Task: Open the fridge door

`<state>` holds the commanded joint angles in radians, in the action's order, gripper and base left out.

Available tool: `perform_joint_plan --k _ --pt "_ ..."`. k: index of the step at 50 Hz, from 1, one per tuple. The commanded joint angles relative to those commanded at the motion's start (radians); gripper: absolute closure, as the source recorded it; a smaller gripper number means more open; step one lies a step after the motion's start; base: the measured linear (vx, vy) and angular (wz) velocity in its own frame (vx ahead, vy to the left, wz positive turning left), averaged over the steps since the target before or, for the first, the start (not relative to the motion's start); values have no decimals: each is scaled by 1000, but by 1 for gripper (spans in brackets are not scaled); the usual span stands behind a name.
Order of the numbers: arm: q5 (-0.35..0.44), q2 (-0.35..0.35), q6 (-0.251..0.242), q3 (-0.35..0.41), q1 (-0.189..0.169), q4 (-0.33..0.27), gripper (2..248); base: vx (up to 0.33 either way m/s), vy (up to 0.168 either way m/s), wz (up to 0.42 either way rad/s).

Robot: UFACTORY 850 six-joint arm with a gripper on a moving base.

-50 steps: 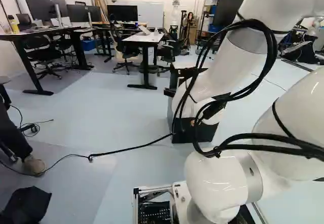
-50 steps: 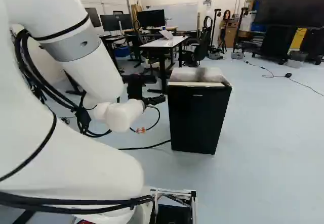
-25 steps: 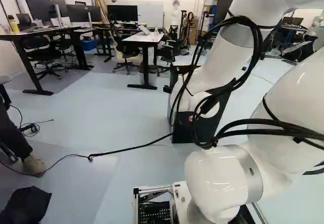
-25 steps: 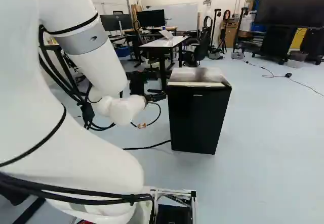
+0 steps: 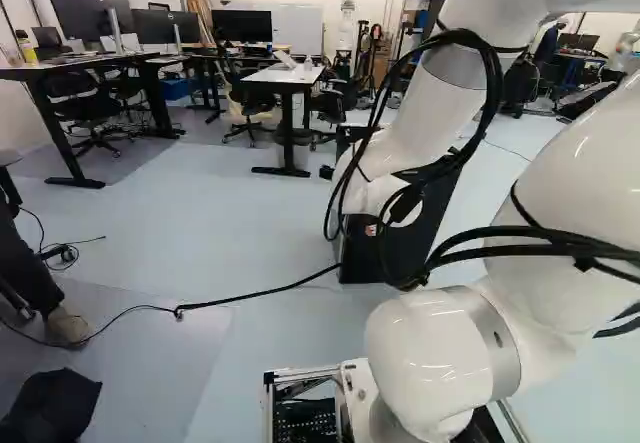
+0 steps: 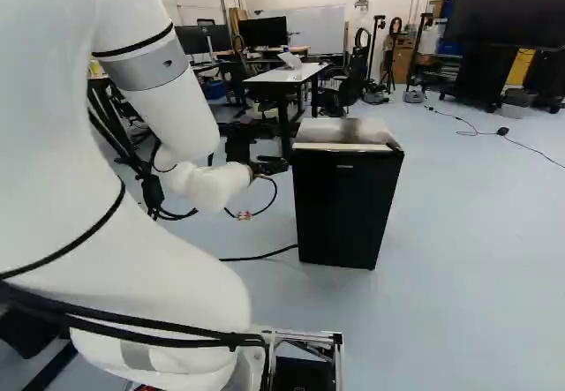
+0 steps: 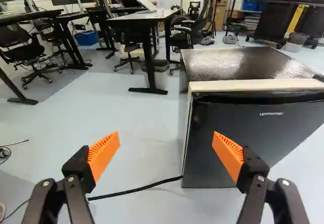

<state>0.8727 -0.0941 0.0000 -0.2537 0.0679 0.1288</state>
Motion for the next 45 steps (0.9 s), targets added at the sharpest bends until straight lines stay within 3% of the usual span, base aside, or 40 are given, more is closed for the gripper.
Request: perform_joint_plan --k 45 --pt "41 109 0 -95 150 213 3 0 0 0"
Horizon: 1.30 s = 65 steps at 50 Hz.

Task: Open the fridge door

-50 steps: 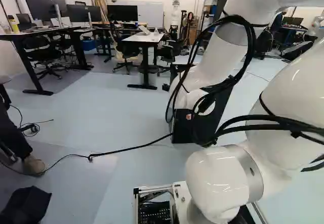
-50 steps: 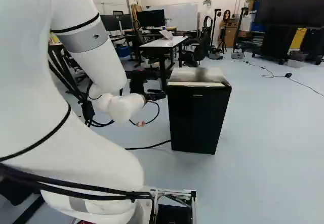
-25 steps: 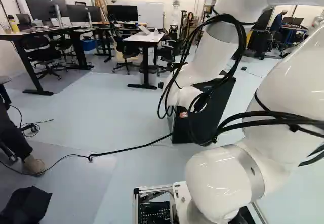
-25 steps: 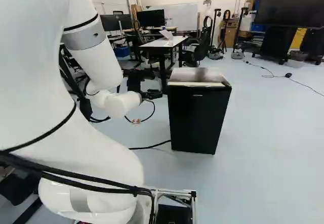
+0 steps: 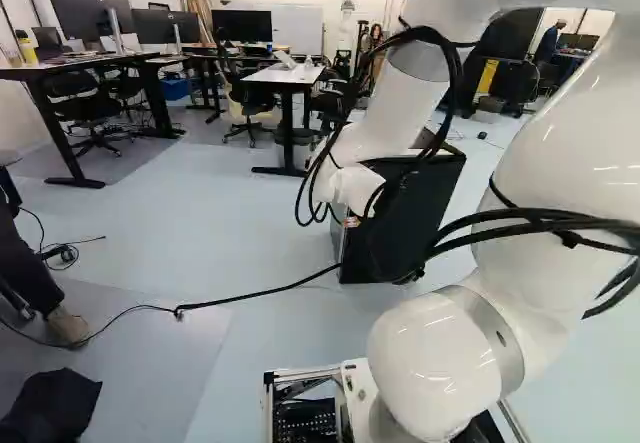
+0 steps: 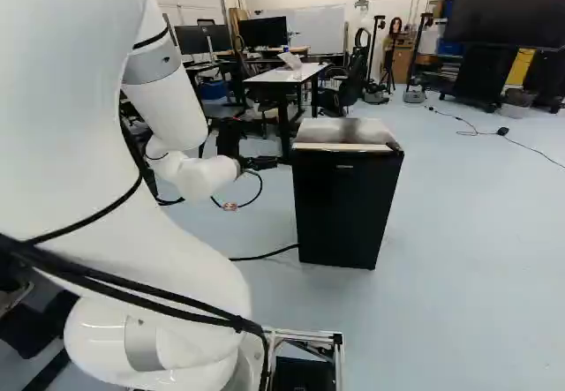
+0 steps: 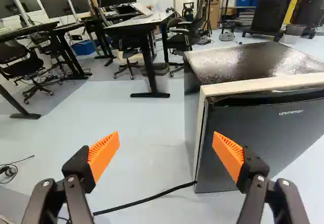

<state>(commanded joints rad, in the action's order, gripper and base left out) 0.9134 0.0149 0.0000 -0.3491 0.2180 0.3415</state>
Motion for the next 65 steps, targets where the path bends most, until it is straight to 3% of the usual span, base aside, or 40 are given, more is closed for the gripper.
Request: perform_joint_plan --k 30,65 --pt "75 158 0 -87 81 150 3 0 0 0" --pt "195 338 0 -196 137 328 3 0 0 0"
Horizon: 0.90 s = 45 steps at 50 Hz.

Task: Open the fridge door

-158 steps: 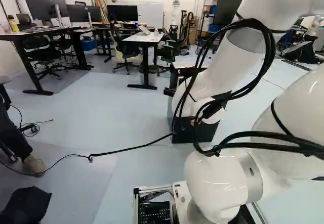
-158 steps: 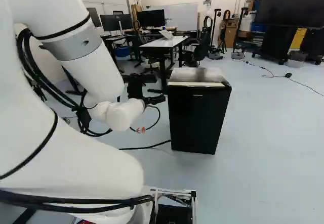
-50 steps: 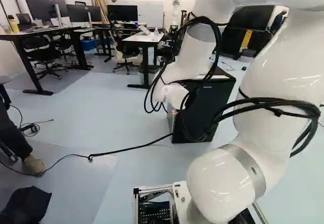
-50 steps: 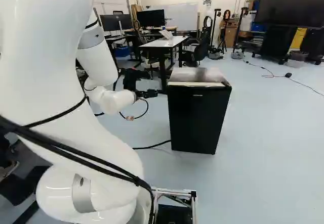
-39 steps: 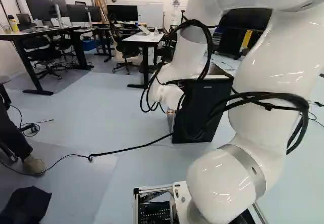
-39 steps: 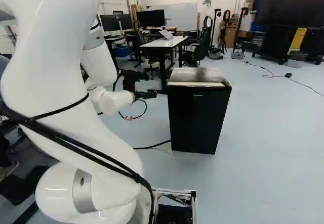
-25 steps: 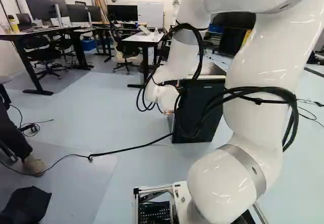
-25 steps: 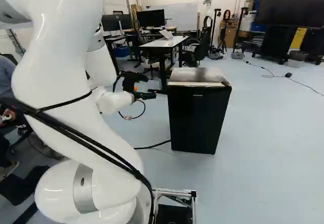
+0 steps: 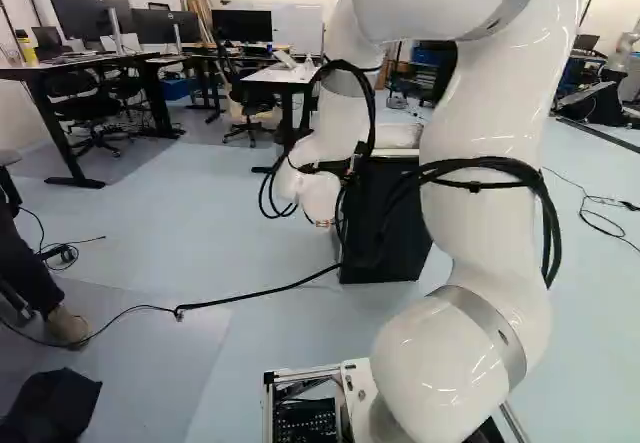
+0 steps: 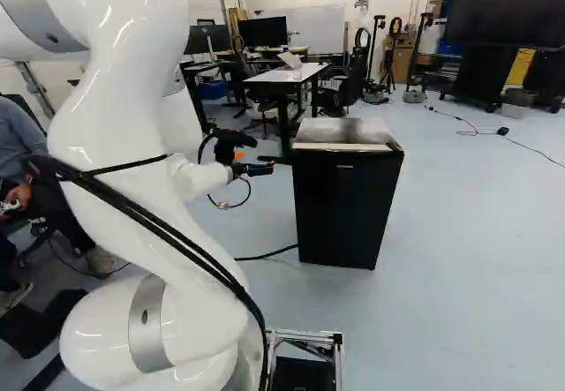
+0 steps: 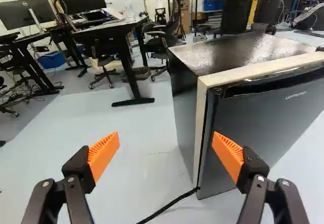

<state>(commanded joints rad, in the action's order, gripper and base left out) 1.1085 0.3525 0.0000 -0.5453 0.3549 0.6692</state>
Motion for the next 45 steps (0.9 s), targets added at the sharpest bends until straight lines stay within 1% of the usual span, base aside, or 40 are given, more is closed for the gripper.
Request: perform_joint_plan --k 34,45 --pt "117 174 0 -121 27 177 3 0 0 0" --pt "154 207 0 -155 34 232 3 0 0 0"
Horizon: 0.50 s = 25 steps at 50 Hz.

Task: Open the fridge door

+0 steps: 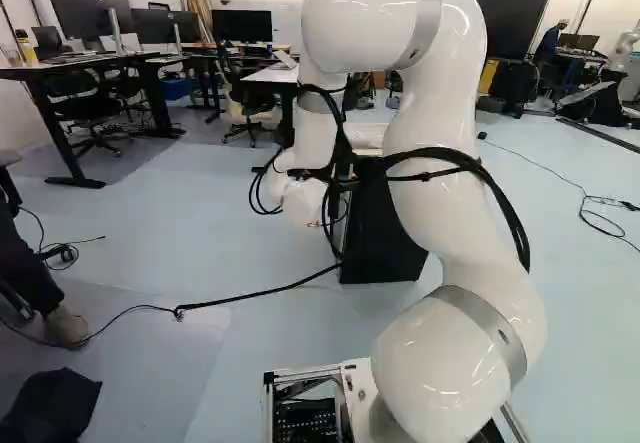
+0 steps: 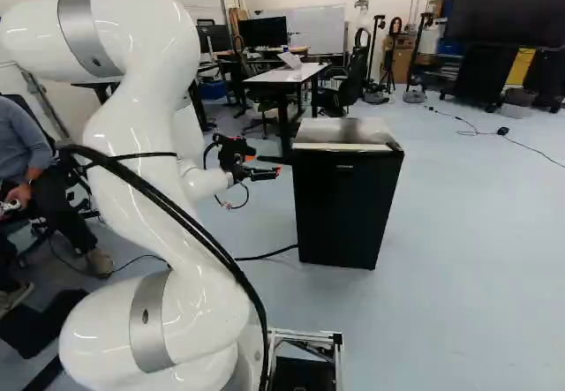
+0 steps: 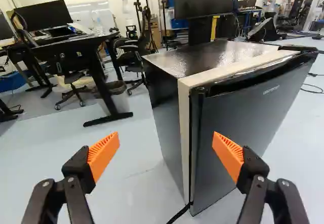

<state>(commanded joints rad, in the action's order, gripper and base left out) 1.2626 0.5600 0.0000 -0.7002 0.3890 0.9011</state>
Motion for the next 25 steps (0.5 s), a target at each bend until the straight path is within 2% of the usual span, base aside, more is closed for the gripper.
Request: perform_joint_plan --k 25 --pt "84 48 0 -73 15 129 3 0 0 0"
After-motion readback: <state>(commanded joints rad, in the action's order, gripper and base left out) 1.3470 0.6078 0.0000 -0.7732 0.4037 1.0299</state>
